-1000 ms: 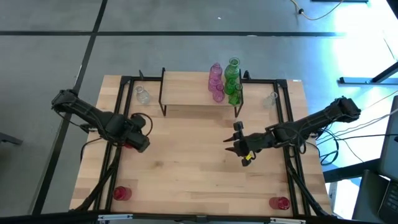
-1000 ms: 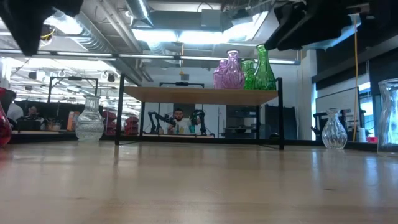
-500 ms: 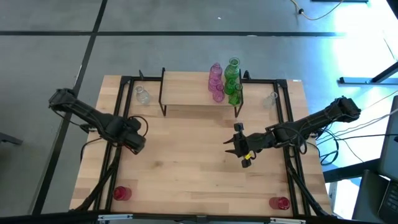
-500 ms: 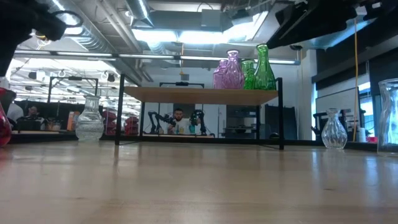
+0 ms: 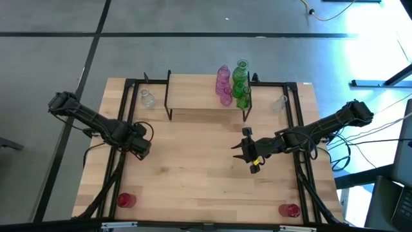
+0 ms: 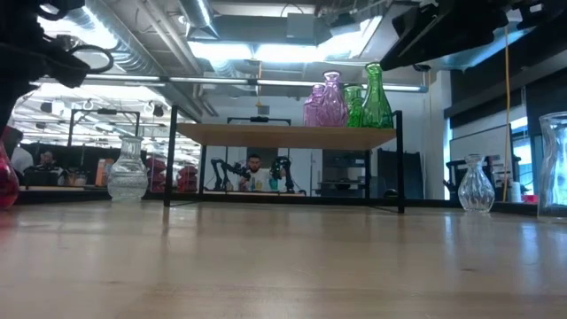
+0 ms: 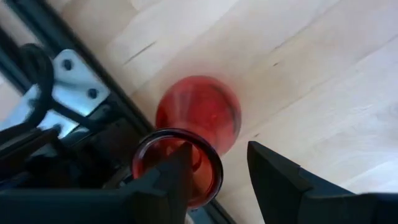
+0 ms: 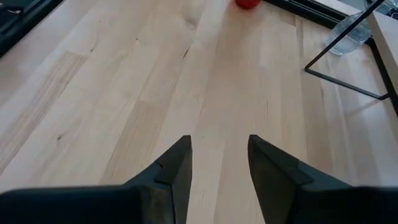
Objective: Sort vases onto shelf
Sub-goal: Put the top red vase on the shelf
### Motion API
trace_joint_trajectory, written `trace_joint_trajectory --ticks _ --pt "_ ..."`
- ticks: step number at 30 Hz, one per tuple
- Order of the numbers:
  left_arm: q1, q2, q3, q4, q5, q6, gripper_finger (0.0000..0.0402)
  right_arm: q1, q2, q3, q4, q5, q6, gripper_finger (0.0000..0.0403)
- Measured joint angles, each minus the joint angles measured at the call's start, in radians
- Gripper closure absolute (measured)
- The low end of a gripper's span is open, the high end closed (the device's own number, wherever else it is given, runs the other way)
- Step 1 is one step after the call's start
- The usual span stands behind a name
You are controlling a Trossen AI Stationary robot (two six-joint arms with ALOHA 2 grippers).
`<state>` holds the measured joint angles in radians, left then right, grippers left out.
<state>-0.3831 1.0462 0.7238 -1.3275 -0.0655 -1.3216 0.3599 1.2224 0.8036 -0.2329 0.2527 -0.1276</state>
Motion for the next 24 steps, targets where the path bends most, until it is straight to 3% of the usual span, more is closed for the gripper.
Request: trace_joint_trajectory --ticks 4,13,18,24 --pt "0.003 0.005 0.005 0.004 -0.016 0.018 0.0275 0.0 0.0 0.0 0.0 0.0 0.007 0.0262" --pt "0.013 0.004 0.01 -0.025 -0.034 0.092 0.0385 0.0 0.0 0.0 -0.002 0.0 0.011 0.0262" --pt "0.013 0.026 0.053 -0.005 -0.042 0.139 0.0384 0.0 0.0 0.0 0.0 0.0 0.011 0.0262" --pt "0.027 0.093 0.227 -0.042 -0.127 0.299 0.0388 0.0 0.001 0.0 0.017 0.0 0.012 0.0262"
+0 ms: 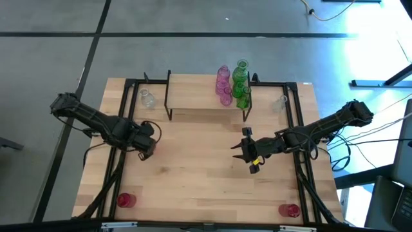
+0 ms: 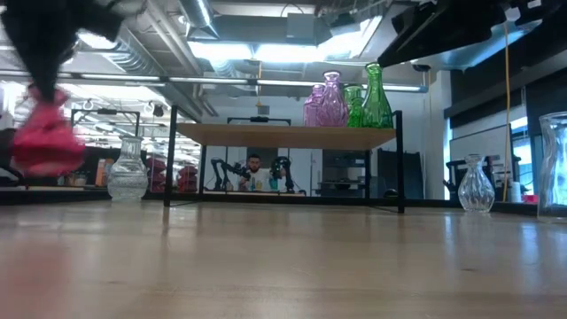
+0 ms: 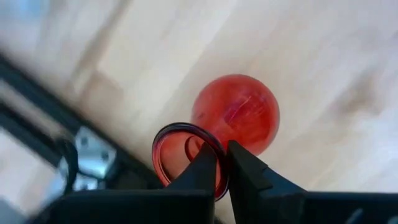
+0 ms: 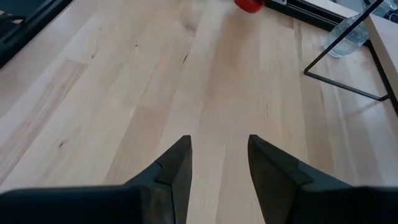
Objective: Sort vases onto shelf
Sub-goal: Put the top red vase on the shelf
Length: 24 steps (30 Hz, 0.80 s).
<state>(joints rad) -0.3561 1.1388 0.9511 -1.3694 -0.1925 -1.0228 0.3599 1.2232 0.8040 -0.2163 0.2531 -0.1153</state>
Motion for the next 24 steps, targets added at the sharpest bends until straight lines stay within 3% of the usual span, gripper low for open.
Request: trace_joint_trajectory --ticks 17,24 --pt "0.234 0.419 0.779 -0.165 -0.251 0.705 0.0384 0.0 0.006 0.0 0.002 0.0 0.033 0.0262" --pt "0.367 0.572 1.062 -0.16 -0.363 1.032 0.0384 0.0 0.006 0.0 -0.002 0.037 0.034 0.0262"
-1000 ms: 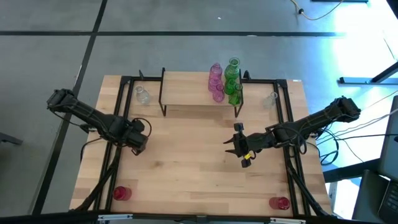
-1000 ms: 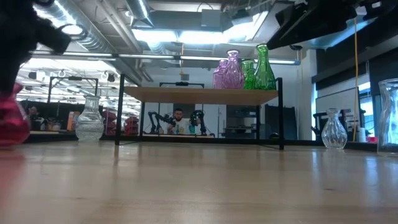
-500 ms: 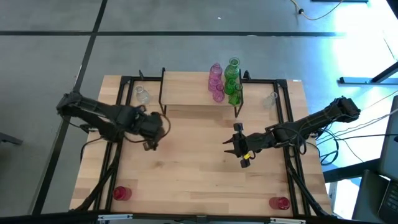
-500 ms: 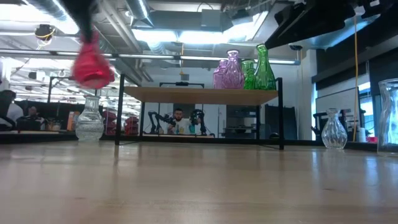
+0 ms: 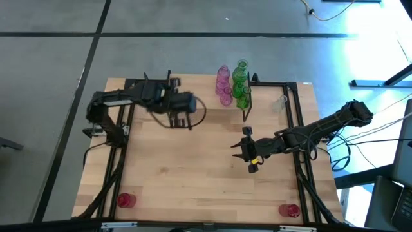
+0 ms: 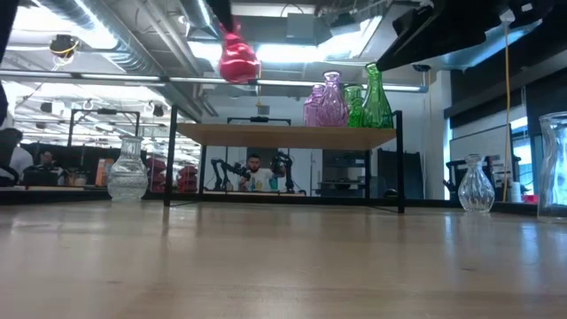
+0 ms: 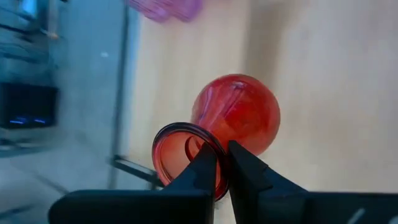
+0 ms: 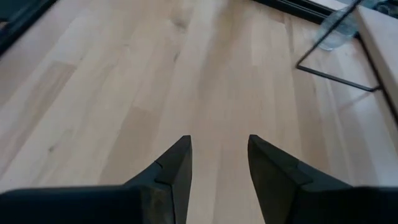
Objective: Sort vases onto shelf
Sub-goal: Put the top red vase on the shelf
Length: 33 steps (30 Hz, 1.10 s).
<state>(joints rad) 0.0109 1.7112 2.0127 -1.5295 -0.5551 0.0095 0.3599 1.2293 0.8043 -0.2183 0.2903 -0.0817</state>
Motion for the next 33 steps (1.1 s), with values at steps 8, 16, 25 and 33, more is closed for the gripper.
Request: trace_joint_trajectory --ticks 8,16,25,33 --pt "0.171 0.153 0.133 0.051 -0.033 0.351 0.0382 0.0 0.0 0.0 -0.002 0.014 0.018 0.0262" --pt "0.304 0.261 0.135 0.248 0.008 0.682 0.0382 0.0 0.0 -0.001 -0.016 0.014 0.072 0.0262" --pt "0.386 0.281 0.136 0.335 0.152 0.688 0.0381 0.0 -0.001 -0.055 0.01 0.029 0.074 0.0262" --pt "0.424 0.294 0.122 0.369 0.177 0.699 0.0381 0.0 -0.001 -0.055 0.016 0.031 0.084 0.0262"
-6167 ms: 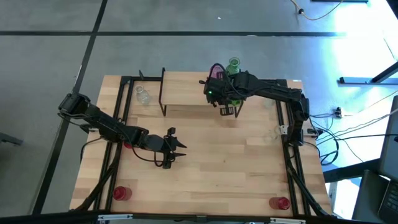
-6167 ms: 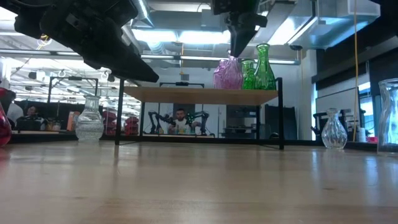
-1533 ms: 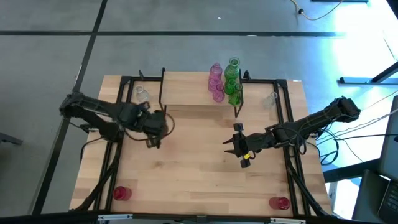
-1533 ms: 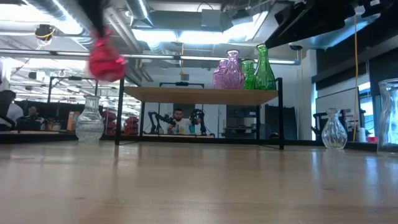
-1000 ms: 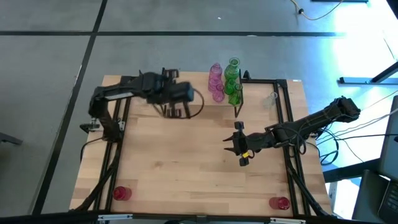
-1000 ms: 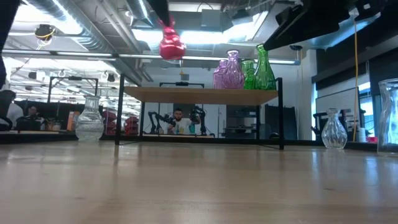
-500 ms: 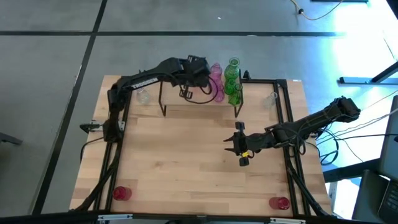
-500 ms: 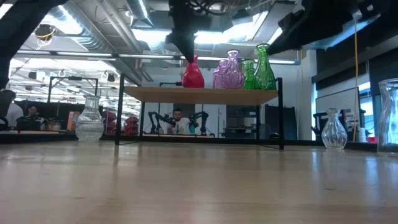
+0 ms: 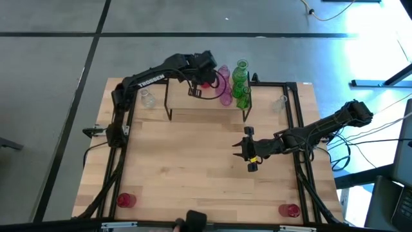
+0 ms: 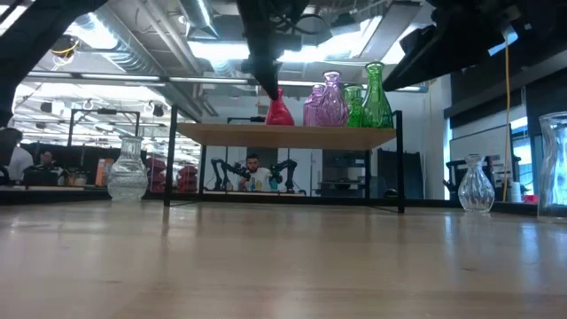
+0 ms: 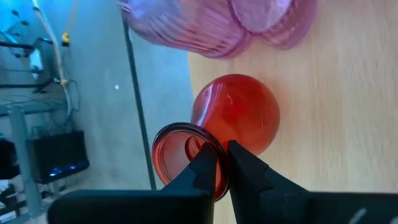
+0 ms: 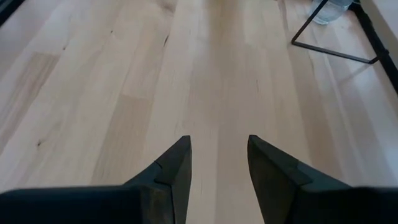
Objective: Sort vases onto shelf
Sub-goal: Put the top red vase on the shelf, then put the left red vase on the shelf aligned with the other red vase
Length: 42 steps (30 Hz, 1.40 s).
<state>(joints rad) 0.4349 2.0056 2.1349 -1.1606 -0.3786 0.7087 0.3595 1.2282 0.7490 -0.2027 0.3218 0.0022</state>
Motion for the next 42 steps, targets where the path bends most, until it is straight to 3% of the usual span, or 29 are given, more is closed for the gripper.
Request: trace_joint_trajectory --ticks 16,20,28,35,42 --pt "0.014 0.011 0.0 0.043 0.088 -0.025 0.0379 0.0 0.0 0.0 -0.003 -0.018 0.019 0.0262" --pt "0.013 0.013 0.0 0.058 0.092 -0.026 0.0358 0.0 0.0 0.0 -0.003 -0.019 0.019 0.0262" --pt "0.012 0.013 0.0 0.08 0.066 -0.026 0.0303 0.0 0.0 0.0 -0.003 -0.019 0.019 0.0262" --pt "-0.015 0.011 0.0 0.088 0.062 -0.024 0.0298 0.0 0.0 0.0 -0.003 -0.019 0.019 0.0262" --pt "-0.051 0.01 0.058 0.072 -0.033 -0.051 0.0298 0.0 0.0 0.0 -0.004 -0.019 0.019 0.0262"
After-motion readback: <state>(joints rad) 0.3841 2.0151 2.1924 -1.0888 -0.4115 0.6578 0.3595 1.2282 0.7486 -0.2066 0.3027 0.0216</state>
